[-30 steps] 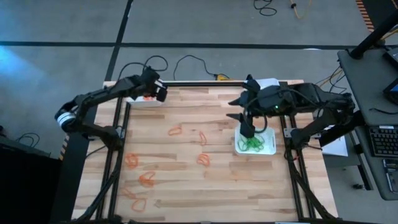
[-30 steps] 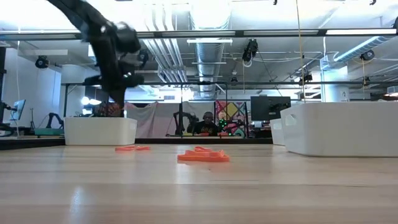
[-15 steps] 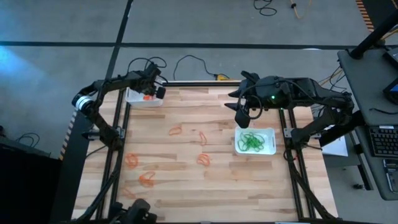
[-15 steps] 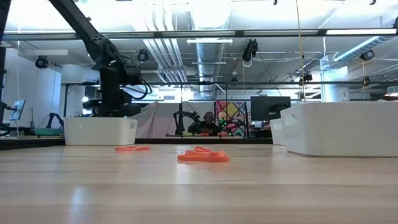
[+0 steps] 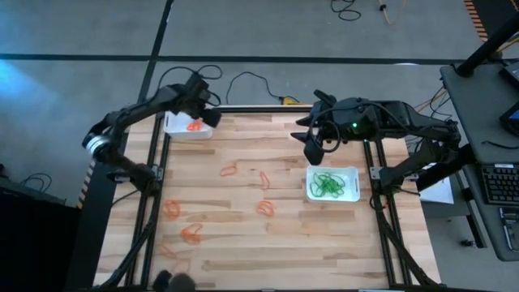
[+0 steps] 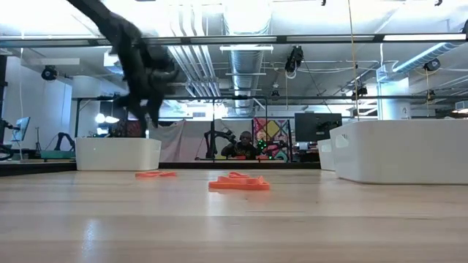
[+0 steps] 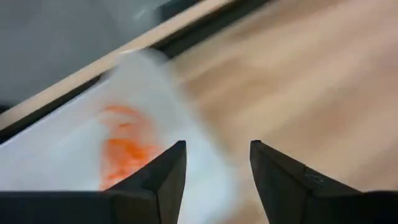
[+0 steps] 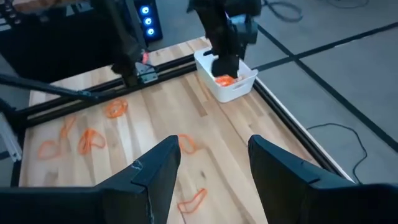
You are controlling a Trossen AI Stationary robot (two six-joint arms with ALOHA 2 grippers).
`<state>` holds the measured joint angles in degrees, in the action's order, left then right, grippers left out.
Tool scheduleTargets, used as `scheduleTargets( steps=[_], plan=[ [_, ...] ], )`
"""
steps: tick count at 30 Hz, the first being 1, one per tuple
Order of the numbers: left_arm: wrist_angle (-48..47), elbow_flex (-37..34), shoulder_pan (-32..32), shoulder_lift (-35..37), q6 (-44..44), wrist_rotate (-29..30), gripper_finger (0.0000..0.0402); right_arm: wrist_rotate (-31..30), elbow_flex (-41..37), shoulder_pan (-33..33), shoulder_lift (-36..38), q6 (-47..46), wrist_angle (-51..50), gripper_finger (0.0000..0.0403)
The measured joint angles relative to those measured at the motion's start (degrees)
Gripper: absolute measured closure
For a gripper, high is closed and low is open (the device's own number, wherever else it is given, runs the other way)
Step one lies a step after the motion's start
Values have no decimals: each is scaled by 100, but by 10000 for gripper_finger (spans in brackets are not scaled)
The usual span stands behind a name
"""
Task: Sort rubber bands into baskets
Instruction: Put the orange rubber band into the top left white bin
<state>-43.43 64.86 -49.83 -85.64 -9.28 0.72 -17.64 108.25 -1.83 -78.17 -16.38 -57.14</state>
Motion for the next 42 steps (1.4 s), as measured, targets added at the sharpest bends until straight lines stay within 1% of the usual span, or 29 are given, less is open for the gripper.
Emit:
scheduleTargets(
  steps=[3, 6, 8, 11, 14, 17, 20, 23, 29, 32, 37, 40, 42],
  plan=[
    [-13, -47, 715, 633, 10, -49, 237, 230, 0, 46, 0, 85, -77, 218],
    [-21, -199, 1651, 1196, 136, -210, 237, 517, -2, 101, 0, 254, -179, 218],
    [-44, -365, 2310, 1434, -74, -258, 232, 623, -2, 114, 1, 416, -179, 218],
    [-51, -669, 3103, 1528, -792, -173, 214, 653, -2, 113, 2, 550, -180, 218],
    [165, -1053, 3572, 1412, -1224, -34, 185, 672, -2, 111, 2, 634, -190, 218],
    [511, -1374, 3699, 1093, -1465, 124, 155, 714, -2, 111, 4, 660, -199, 218],
    [827, -1486, 3688, 647, -1525, 141, 134, 714, -2, 111, -1, 695, -198, 218],
    [996, -1453, 3659, 154, -1530, 146, 126, 714, -2, 111, -26, 624, -184, 218],
    [1051, -1213, 3659, -777, -1430, 150, 125, 704, -9, 111, -113, 443, -217, 218],
    [1045, -1113, 3659, -1185, -1329, 161, 128, 584, -9, 111, -140, 442, -219, 218],
    [1030, -992, 3662, -1485, -1311, 244, 140, 559, -9, 111, -185, 441, -219, 218],
    [981, -981, 3653, -1608, -1349, 258, 169, 556, -9, 111, -210, 440, -219, 218],
    [944, -986, 3643, -1665, -1376, 298, 202, 556, -9, 111, -229, 447, -219, 218]
  ],
)
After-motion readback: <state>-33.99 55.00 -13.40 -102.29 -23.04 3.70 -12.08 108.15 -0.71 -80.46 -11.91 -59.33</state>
